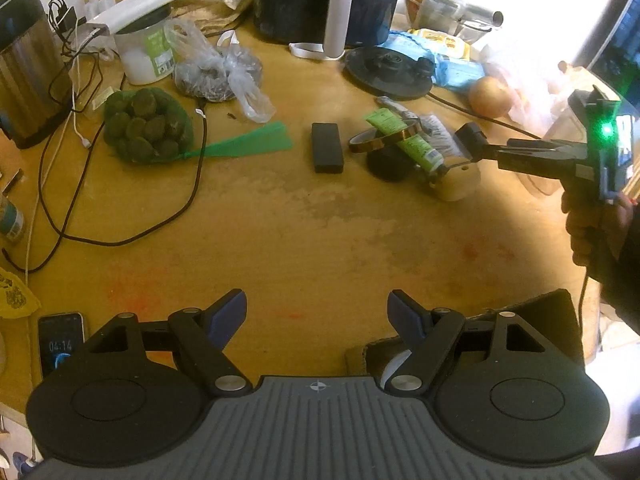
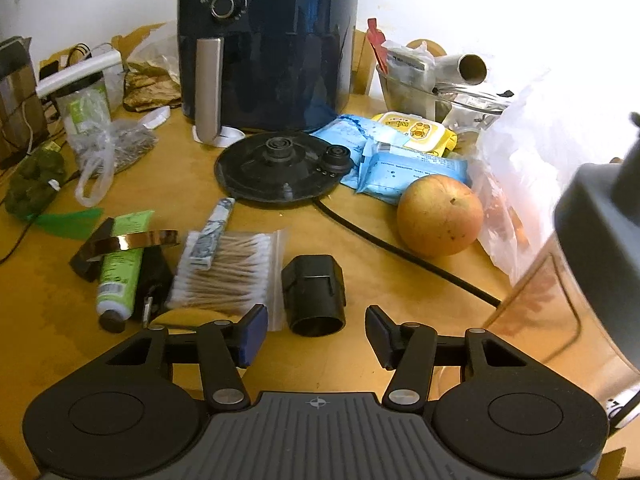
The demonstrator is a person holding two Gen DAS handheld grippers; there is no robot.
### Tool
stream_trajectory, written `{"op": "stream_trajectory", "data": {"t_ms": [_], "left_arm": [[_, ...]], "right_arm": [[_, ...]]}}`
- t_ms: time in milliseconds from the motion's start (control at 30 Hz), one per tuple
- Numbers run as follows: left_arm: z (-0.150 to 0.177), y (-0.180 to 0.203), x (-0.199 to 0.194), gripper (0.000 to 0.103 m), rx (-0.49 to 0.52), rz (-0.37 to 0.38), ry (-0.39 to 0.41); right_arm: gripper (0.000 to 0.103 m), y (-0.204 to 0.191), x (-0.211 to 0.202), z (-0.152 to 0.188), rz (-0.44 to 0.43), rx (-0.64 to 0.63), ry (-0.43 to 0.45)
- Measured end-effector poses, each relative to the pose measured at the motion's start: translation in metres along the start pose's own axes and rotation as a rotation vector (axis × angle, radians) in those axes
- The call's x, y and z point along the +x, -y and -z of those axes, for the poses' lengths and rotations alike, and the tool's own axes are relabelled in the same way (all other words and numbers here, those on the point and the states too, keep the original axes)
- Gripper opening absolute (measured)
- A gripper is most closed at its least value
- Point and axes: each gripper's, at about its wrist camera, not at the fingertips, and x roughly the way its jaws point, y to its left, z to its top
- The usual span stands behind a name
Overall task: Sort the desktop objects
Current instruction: 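Grasp the black plastic cylinder part with the right tool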
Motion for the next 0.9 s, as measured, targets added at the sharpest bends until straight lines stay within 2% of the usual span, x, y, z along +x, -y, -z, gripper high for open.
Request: {"op": "stream_trajectory", "data": {"t_ms": [233,467,667,900], "left_arm": [[0.000,-0.006,0.002,0.077,-0.027,-0.006,-0.007],[0.003,-0.004,0.003,0.077,-0.038,0.006,-0.010],[0.006,-0.001,0.001,0.077,-0.046,0.013,-0.007],[0.012,0.002,-0.001,0.078,-0.061,0.020,0.000]], "right_arm": [[0.056,0.002,0.019,-0.002,0.027,0.000,-0.018],[0.055,0.004,0.030,-0.003,0.012,-0.005,-0.042],[0.041,0.005,0.037,-0.003,-0.006,-0.007,-0.063],[0.040,0.006,0.033,-0.003,-0.003,-0.005,-0.055]]}}
